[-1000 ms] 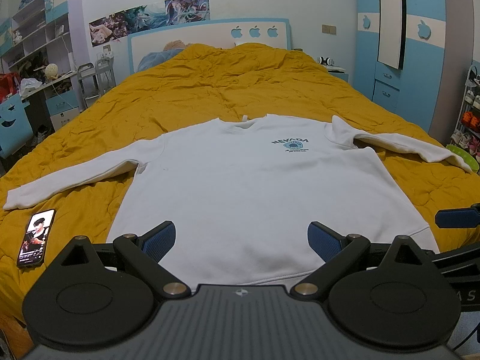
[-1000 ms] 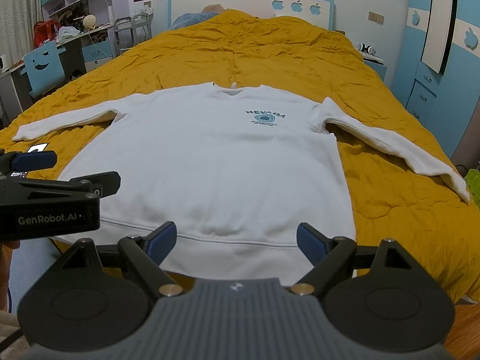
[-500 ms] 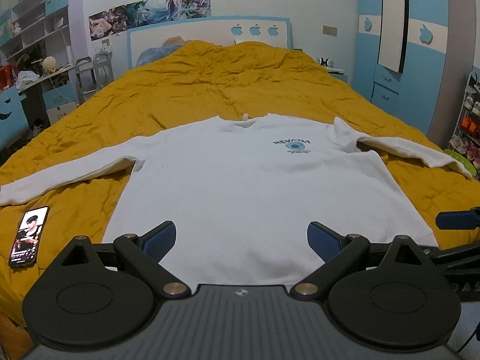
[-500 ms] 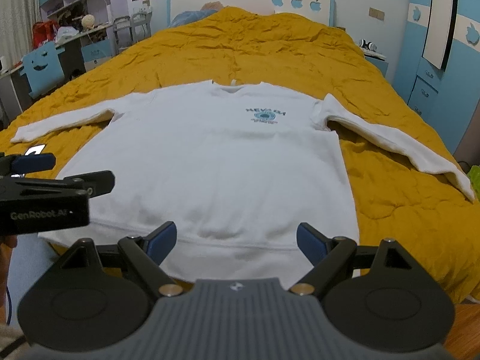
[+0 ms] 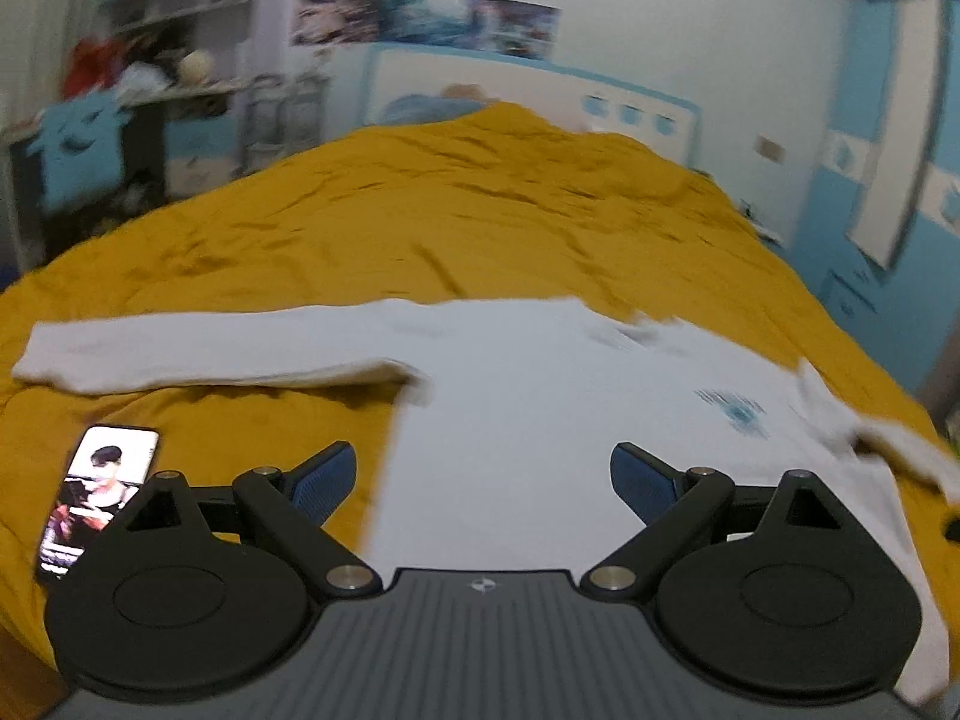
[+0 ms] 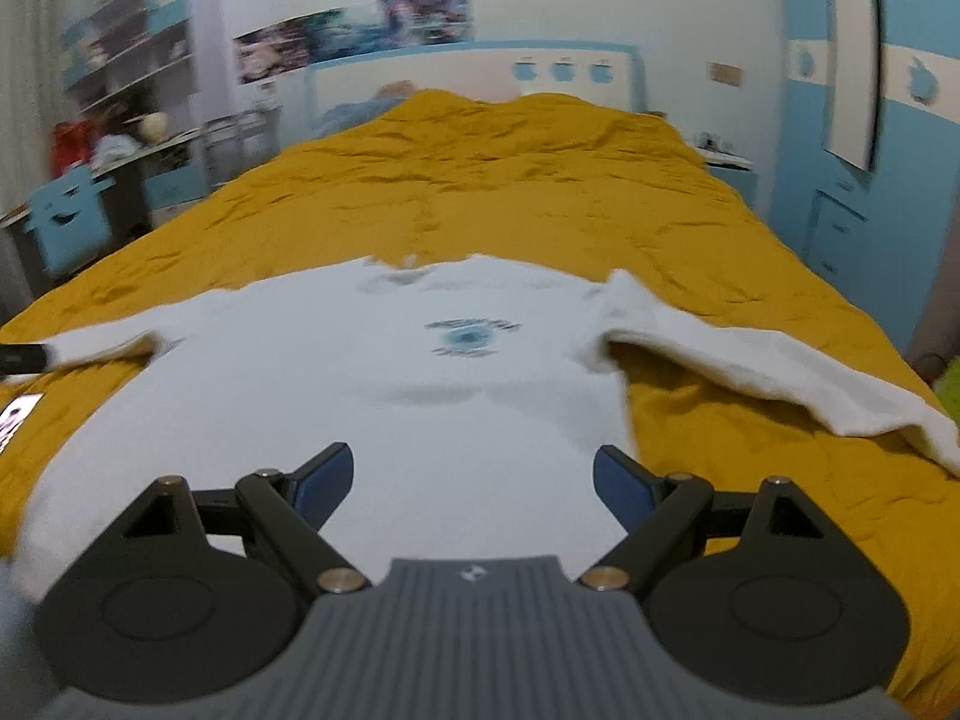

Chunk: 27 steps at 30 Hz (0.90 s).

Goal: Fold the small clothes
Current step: 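Grasp the sleeve cuff with the left gripper and lift it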

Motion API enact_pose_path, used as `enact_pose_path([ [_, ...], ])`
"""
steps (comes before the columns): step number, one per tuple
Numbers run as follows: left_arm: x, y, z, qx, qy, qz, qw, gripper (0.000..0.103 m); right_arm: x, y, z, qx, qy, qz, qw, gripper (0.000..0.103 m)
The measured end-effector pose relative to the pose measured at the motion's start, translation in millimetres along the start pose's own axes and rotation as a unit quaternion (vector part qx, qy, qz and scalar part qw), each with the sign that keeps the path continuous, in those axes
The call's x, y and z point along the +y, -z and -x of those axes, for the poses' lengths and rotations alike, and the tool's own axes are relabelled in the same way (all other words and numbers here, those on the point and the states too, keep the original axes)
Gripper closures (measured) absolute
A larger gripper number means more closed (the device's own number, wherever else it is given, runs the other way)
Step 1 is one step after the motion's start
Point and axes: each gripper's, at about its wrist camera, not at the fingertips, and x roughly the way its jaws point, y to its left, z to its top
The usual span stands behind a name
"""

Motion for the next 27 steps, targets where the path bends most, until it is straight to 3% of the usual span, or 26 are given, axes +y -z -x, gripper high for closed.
enact_pose_path([
  [4, 73.2, -26.0, -26.5, 0.003, -0.039, 0.05, 0.998, 0.0, -23.0, -9.7, -21.2, -0.01, 0.007, -0.02, 1.0, 0.02],
  [6, 111.4, -38.4, -37.6, 0.014, -0.077, 0.077, 0.994, 0.0, -34.0, -9.5, -33.0, -0.025, -0.017, -0.028, 0.999, 0.02],
  [8, 151.0, -51.5, -44.8, 0.025, -0.111, 0.107, 0.9877, 0.0, -40.5, -13.2, -49.7, -0.016, -0.01, -0.034, 0.999, 0.02],
  [14, 234.4, -77.7, -61.8, 0.03, -0.167, 0.147, 0.9744, 0.0, -29.9, -25.5, -82.8, -0.012, -0.01, -0.042, 0.999, 0.02],
  [19, 296.5, -75.7, -76.7, 0.038, -0.231, 0.216, 0.9479, 0.0, 0.0, -35.5, -107.1, -0.003, -0.032, -0.029, 0.999, 0.02],
  [23, 331.2, -59.1, -90.7, 0.054, -0.238, 0.272, 0.9309, 0.0, 20.5, -45.5, -126.3, 0.003, -0.035, -0.008, 0.999, 0.02],
  [27, 340.0, -48.4, -98.1, 0.036, -0.244, 0.276, 0.9289, 0.0, 33.8, -57.8, -143.7, 0.014, -0.03, -0.005, 0.999, 0.02],
])
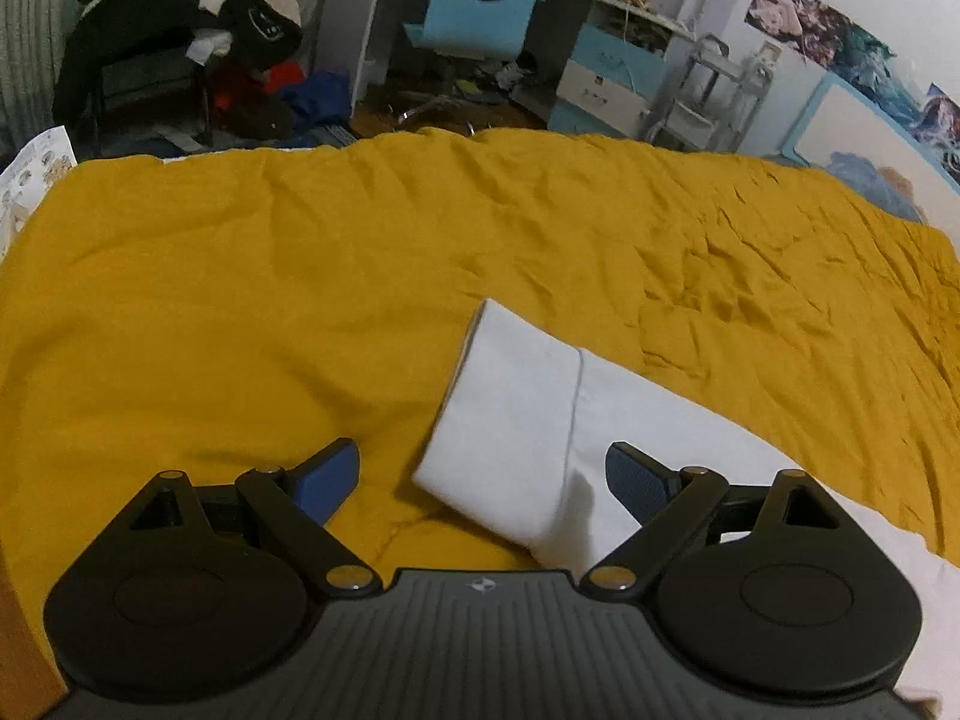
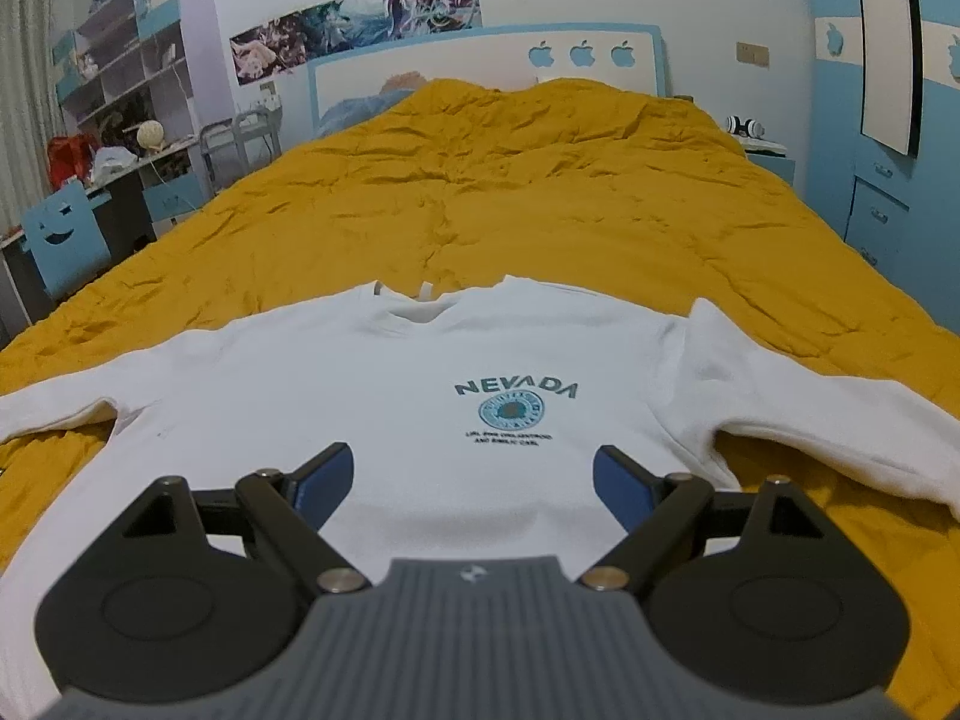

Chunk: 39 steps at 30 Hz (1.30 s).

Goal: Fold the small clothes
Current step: 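Grasp the sleeve cuff with the left gripper and lift it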

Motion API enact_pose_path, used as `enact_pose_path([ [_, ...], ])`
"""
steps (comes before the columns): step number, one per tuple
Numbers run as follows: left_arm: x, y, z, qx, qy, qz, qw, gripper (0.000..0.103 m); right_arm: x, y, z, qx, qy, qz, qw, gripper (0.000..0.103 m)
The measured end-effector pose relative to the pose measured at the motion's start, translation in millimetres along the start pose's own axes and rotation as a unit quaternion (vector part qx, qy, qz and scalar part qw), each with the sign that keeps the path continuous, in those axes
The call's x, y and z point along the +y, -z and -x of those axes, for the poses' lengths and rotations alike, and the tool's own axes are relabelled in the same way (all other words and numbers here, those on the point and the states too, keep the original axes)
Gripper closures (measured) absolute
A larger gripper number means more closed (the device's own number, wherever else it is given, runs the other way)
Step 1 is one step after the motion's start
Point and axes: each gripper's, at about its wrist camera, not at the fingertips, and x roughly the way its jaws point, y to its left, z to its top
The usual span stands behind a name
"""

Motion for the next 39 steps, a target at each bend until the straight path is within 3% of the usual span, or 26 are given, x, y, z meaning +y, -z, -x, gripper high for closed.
enact_pose_path([
  [2, -2.2, 0.8, -3.9, -0.009, 0.0, -0.005, 0.9999, 0.013, 4.9, -3.4, -6.8, 0.007, 0.0, 0.002, 1.0, 0.02],
  [4, -6.7, 1.0, -7.3, -0.012, 0.004, -0.01, 0.9999, 0.052, 10.5, -4.7, -14.7, 0.018, -0.001, 0.007, 1.0, 0.02],
  [5, -8.6, -0.1, -9.3, -0.012, 0.008, -0.008, 0.9999, 0.06, 12.0, -4.1, -16.5, 0.022, -0.002, 0.009, 1.0, 0.02],
  [6, -8.6, -2.6, -11.3, -0.014, 0.008, -0.006, 0.9999, 0.078, 13.8, -3.5, -18.4, 0.025, -0.005, 0.011, 1.0, 0.02],
  [8, -9.8, -6.6, -6.7, -0.021, 0.016, 0.004, 0.9996, 0.084, 16.8, -2.5, -20.6, 0.028, -0.009, 0.013, 0.999, 0.02],
  [13, -44.3, -20.3, 35.5, -0.07, 0.063, -0.016, 0.9954, 0.088, 15.3, -4.2, -18.2, 0.022, -0.018, 0.013, 1.0, 0.02],
  [18, -118.9, -40.2, 108.3, -0.126, 0.129, -0.072, 0.9809, 0.088, 1.1, -7.2, -12.9, 0.009, -0.025, -0.005, 1.0, 0.02],
  [22, -202.5, -46.9, 165.3, -0.153, 0.19, -0.119, 0.9624, 0.088, -12.3, -10.0, -7.4, -0.002, -0.028, -0.013, 1.0, 0.02],
  [28, -324.1, -27.4, 231.2, -0.179, 0.28, -0.18, 0.9258, 0.088, -36.4, -8.5, 17.7, -0.035, -0.036, -0.021, 0.999, 0.02],
  [32, -380.0, 1.6, 239.7, -0.155, 0.327, -0.196, 0.9112, 0.088, -54.2, -1.5, 30.2, -0.045, -0.036, -0.03, 0.998, 0.02],
  [39, -423.6, 54.4, 208.4, -0.059, 0.419, -0.169, 0.8904, 0.089, -86.1, 6.7, 33.4, -0.047, -0.024, -0.059, 0.997, 0.021],
])
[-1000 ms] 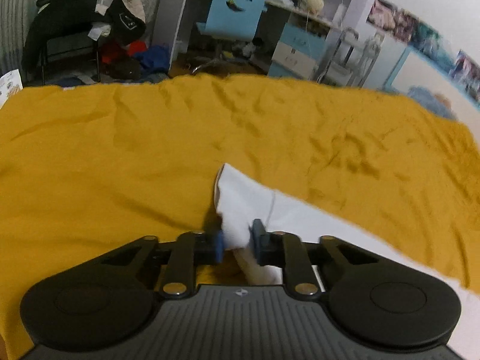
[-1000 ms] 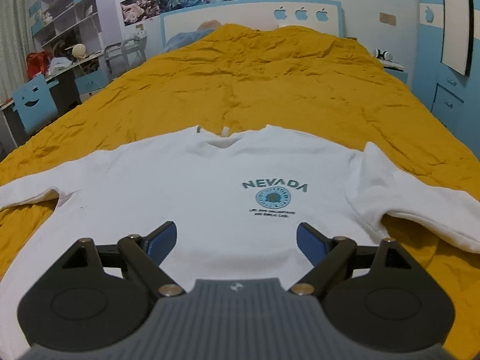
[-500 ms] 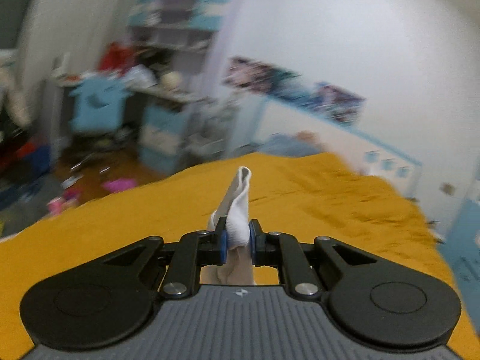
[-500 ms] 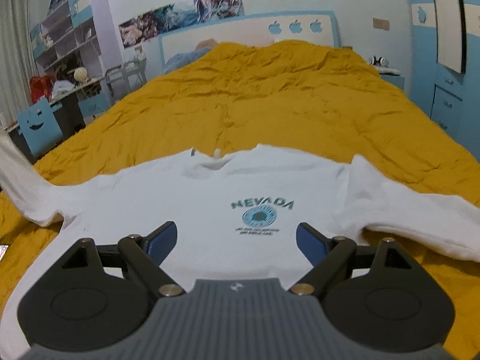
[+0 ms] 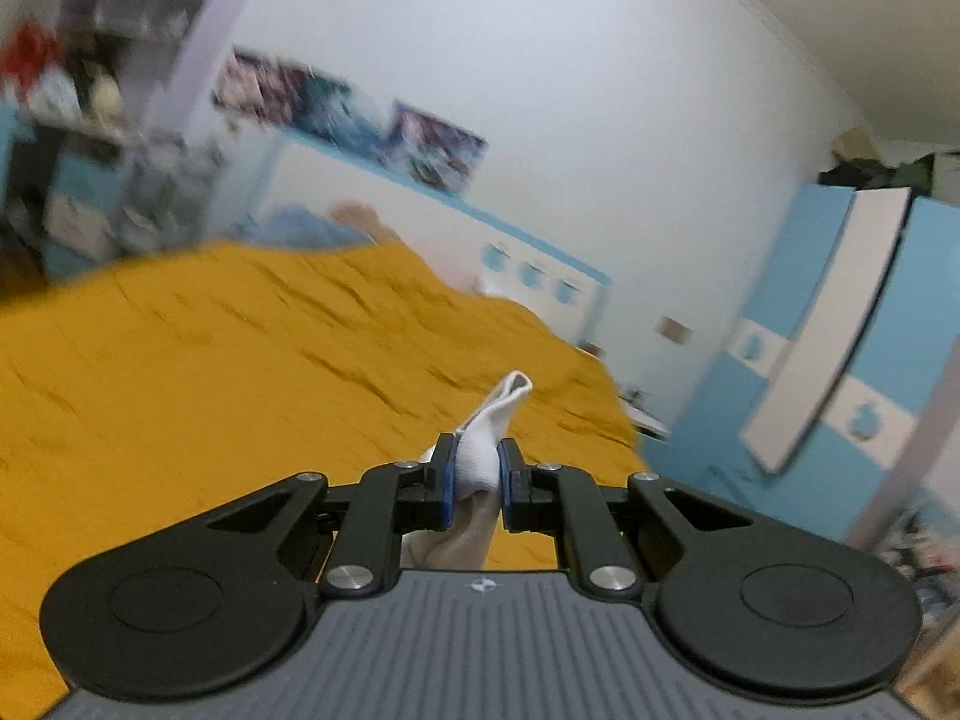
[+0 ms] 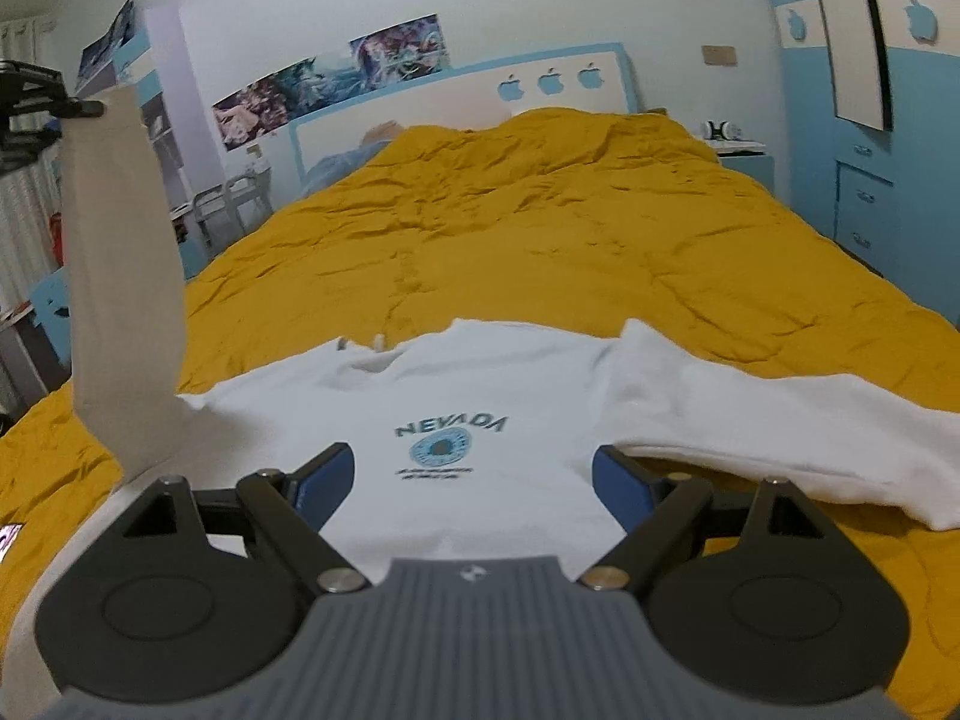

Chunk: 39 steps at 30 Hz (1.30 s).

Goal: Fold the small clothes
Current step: 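Grasp the sleeve cuff with the left gripper and lift it, then lay the held sleeve across the sweatshirt body and open the left gripper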

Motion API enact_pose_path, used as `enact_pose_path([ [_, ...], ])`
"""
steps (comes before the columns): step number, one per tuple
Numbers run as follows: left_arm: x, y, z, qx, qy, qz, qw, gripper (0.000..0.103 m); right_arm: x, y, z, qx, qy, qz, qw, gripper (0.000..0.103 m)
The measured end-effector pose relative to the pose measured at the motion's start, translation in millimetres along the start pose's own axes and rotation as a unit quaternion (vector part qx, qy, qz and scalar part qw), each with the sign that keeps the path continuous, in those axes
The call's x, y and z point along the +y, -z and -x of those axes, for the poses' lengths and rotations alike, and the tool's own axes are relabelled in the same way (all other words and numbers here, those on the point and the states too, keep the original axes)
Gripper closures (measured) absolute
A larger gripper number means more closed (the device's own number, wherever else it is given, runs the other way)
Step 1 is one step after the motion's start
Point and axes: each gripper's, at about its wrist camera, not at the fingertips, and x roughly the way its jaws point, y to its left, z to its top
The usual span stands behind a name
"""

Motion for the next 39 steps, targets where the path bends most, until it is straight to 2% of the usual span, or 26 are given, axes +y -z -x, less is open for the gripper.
enact_pose_path([
  [8, -2.1, 43.7, -49.3, 0.058, 0.043, 0.059, 0.9957, 0.089, -15.7, -4.9, -6.4, -0.005, 0.005, -0.009, 1.0, 0.021],
  [13, -11.2, 90.1, -69.1, 0.111, 0.045, 0.069, 0.9904, 0.091, -19.4, -4.0, -17.7, 0.004, 0.004, -0.011, 1.0, 0.021],
  [18, -13.2, 146.4, -100.5, 0.182, 0.041, 0.066, 0.9803, 0.091, -25.7, -5.5, -30.4, 0.013, 0.022, -0.015, 1.0, 0.021],
  [21, -14.8, 178.9, -117.7, 0.233, 0.044, 0.05, 0.9701, 0.091, -28.5, -8.3, -37.8, 0.017, 0.042, -0.015, 0.999, 0.021],
  [23, -17.6, 195.9, -125.9, 0.265, 0.052, 0.042, 0.9618, 0.091, -30.2, -10.4, -43.5, 0.021, 0.053, -0.012, 0.998, 0.027],
  [26, -24.8, 218.6, -131.5, 0.306, 0.061, 0.029, 0.9497, 0.085, -32.1, -13.7, -52.7, 0.03, 0.063, -0.01, 0.998, 0.037],
  [27, -27.0, 223.7, -132.1, 0.317, 0.066, 0.021, 0.946, 0.077, -32.7, -14.7, -56.2, 0.033, 0.065, -0.01, 0.997, 0.042],
  [29, -28.1, 226.5, -127.9, 0.331, 0.081, 0.007, 0.94, 0.063, -32.6, -17.3, -63.8, 0.04, 0.067, -0.01, 0.997, 0.045],
  [31, -22.6, 223.2, -119.8, 0.328, 0.089, 0.005, 0.9406, 0.045, -32.3, -18.6, -69.3, 0.043, 0.063, -0.011, 0.997, 0.045],
  [32, -18.1, 219.4, -114.0, 0.325, 0.092, 0.004, 0.9413, 0.043, -32.2, -19.2, -71.7, 0.045, 0.062, -0.011, 0.997, 0.045],
  [35, 2.0, 205.9, -93.4, 0.318, 0.102, -0.014, 0.9425, 0.039, -29.3, -21.3, -81.9, 0.051, 0.051, -0.012, 0.997, 0.045],
  [37, 15.4, 197.3, -79.8, 0.303, 0.08, -0.038, 0.9489, 0.039, -27.5, -22.4, -91.3, 0.058, 0.041, -0.018, 0.997, 0.045],
  [39, 37.1, 187.7, -61.8, 0.282, 0.039, -0.072, 0.9559, 0.039, -27.0, -23.3, -102.8, 0.065, 0.034, -0.028, 0.997, 0.045],
])
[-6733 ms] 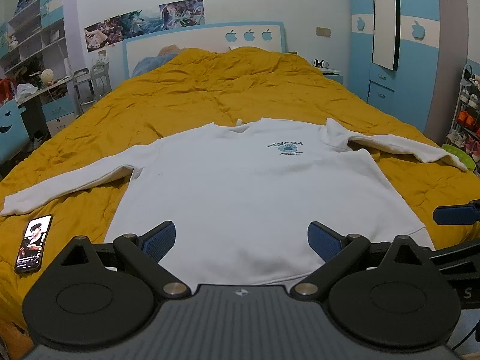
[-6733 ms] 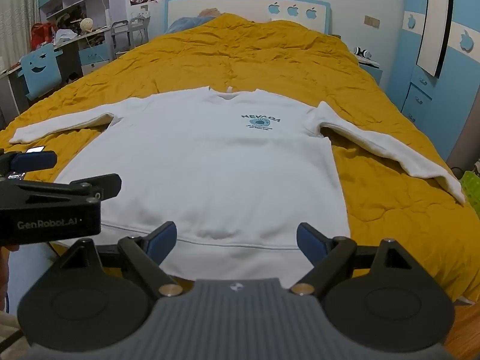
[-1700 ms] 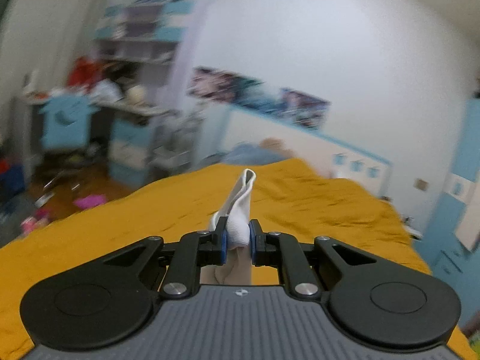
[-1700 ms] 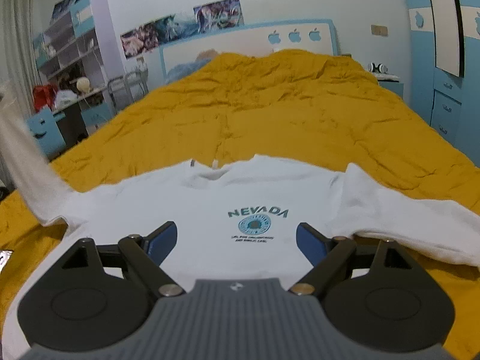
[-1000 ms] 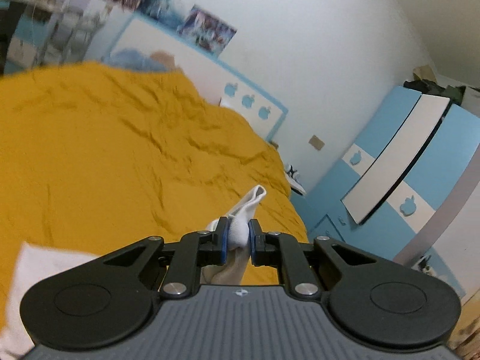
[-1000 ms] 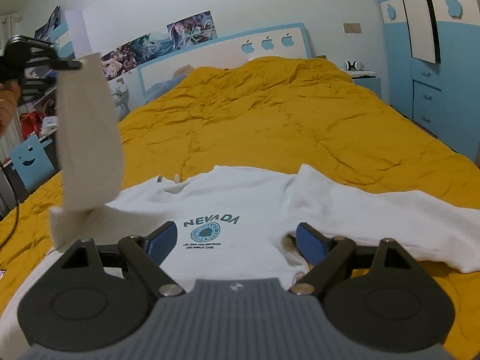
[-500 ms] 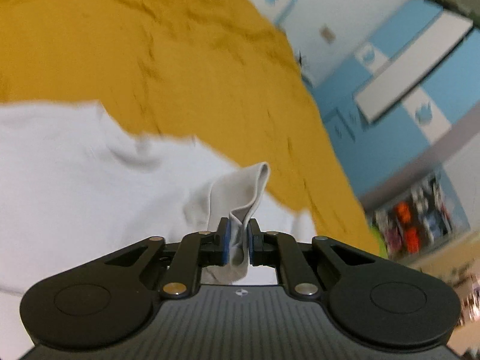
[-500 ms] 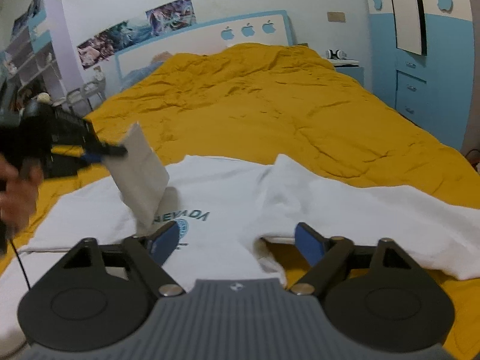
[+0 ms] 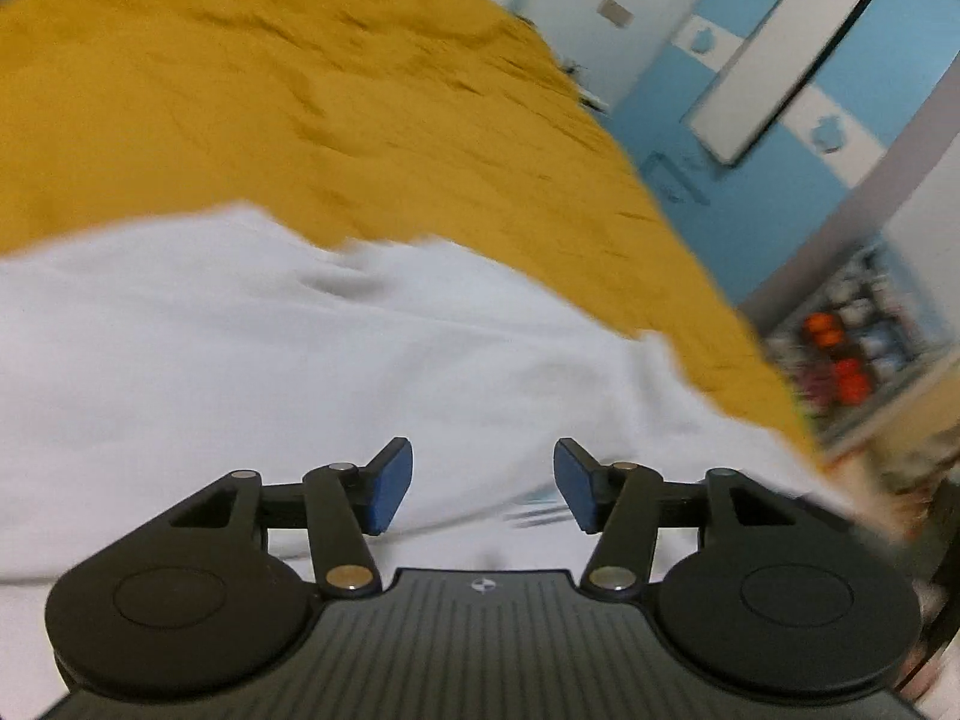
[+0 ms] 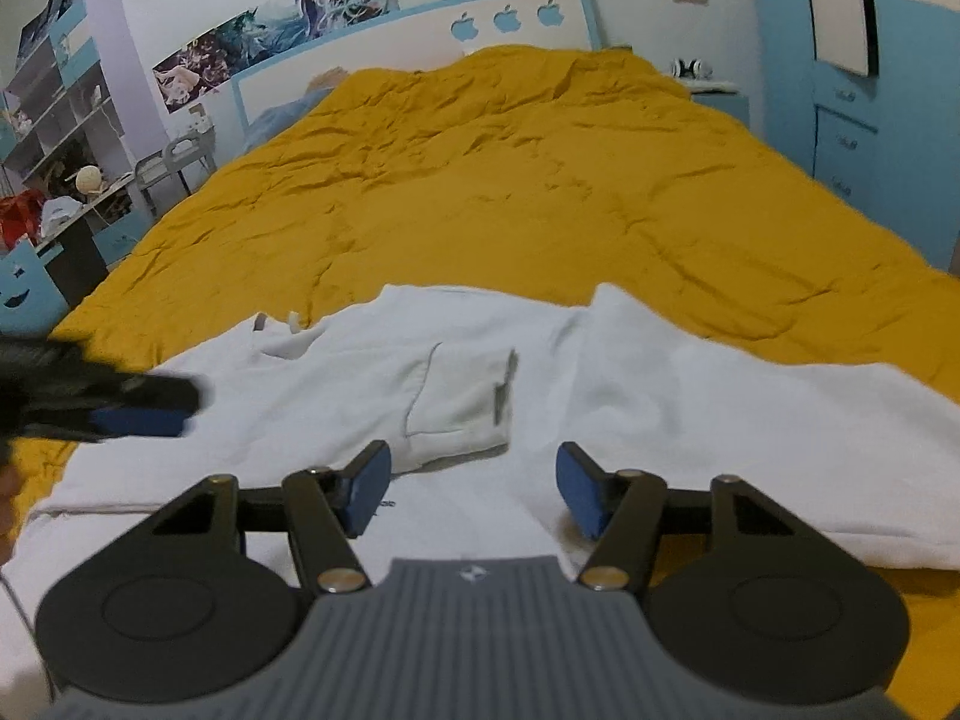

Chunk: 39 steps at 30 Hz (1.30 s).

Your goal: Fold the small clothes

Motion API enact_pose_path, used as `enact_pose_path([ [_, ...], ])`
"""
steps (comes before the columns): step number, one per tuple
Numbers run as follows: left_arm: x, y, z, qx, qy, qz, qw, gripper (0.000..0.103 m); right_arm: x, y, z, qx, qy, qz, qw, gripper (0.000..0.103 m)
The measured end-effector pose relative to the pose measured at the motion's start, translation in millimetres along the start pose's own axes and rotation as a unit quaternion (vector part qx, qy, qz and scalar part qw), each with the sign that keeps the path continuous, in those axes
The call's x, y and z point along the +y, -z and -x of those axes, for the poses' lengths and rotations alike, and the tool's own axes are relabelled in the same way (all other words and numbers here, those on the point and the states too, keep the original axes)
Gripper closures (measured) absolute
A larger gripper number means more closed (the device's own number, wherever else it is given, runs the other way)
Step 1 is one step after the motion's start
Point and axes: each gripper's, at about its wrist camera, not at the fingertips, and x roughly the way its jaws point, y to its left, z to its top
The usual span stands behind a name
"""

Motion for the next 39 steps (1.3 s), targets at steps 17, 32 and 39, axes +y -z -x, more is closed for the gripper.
enact_pose_path([
  [17, 161.5, 57.6, 69.1, -0.04, -0.134, 0.153, 0.9783, 0.048, -5.3, -20.9, -106.4, 0.063, 0.036, -0.036, 0.997, 0.094],
  [32, 177.6, 50.5, 59.1, -0.058, -0.164, 0.173, 0.9694, 0.096, 8.2, -1.8, -81.0, 0.066, 0.062, 0.009, 0.996, 0.103],
  [39, 158.6, 50.6, 77.5, -0.054, -0.194, 0.15, 0.968, 0.076, 3.1, -1.9, -64.1, 0.049, 0.058, -0.004, 0.997, 0.103],
])
